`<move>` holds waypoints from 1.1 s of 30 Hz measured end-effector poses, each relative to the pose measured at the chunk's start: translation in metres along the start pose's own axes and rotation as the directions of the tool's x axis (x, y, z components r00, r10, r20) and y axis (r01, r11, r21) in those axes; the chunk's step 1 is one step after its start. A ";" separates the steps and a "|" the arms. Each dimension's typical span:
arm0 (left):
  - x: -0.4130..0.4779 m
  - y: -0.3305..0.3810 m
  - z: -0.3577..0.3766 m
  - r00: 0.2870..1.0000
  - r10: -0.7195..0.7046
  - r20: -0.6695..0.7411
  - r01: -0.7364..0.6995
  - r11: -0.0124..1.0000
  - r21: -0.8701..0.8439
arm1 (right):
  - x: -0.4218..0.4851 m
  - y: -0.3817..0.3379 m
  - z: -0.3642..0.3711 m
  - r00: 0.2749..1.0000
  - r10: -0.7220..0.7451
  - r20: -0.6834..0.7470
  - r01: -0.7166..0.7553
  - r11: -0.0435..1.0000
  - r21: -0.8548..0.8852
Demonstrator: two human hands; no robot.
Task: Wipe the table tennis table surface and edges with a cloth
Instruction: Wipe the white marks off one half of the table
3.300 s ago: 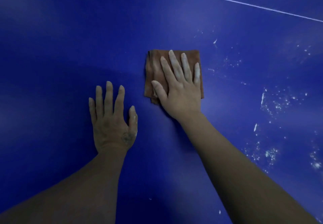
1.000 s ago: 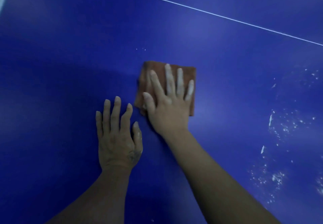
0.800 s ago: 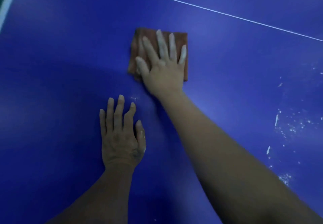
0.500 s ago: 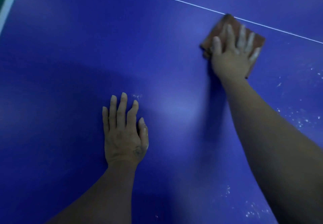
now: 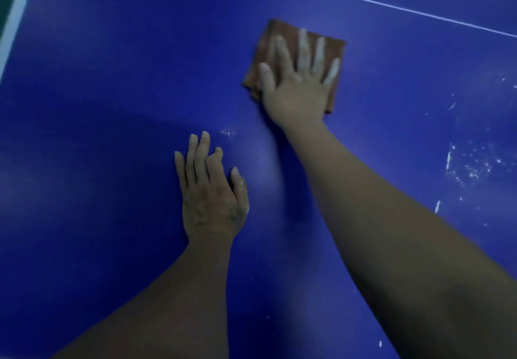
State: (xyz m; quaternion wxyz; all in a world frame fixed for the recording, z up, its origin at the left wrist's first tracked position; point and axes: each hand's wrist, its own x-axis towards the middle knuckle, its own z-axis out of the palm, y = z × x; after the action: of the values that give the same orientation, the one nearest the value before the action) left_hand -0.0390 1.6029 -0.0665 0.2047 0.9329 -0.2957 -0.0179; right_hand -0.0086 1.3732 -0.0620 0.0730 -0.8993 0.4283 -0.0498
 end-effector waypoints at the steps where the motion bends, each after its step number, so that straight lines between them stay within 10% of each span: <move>1: 0.003 0.002 0.001 1.000 -0.016 -0.004 0.016 0.999 -0.029 | -0.004 -0.013 0.003 0.998 -0.062 0.006 0.062 0.998 -0.001; 6: -0.007 -0.008 -0.021 0.981 -0.179 -0.080 0.159 0.966 -0.204 | -0.081 -0.024 0.003 0.946 -0.324 -0.011 0.325 0.944 0.053; 17: -0.097 -0.082 -0.050 0.992 -0.091 0.089 0.079 0.989 0.122 | -0.336 0.082 -0.023 0.858 -0.470 0.208 0.467 0.882 0.065; 27: -0.099 -0.078 -0.051 0.989 -0.113 0.096 0.098 0.984 0.146 | -0.152 0.045 -0.016 0.992 0.115 0.053 -0.116 0.993 0.024; 33: -0.099 -0.078 -0.051 0.994 -0.083 0.065 0.074 0.989 0.126 | -0.253 0.016 -0.012 0.997 -0.080 0.009 0.079 0.996 0.034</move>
State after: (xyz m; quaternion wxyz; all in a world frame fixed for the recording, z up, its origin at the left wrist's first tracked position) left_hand -0.0703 1.7354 -0.0592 0.1354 0.9535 -0.2663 -0.0404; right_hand -0.1820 1.5588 -0.0596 0.0882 -0.9146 0.3909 -0.0551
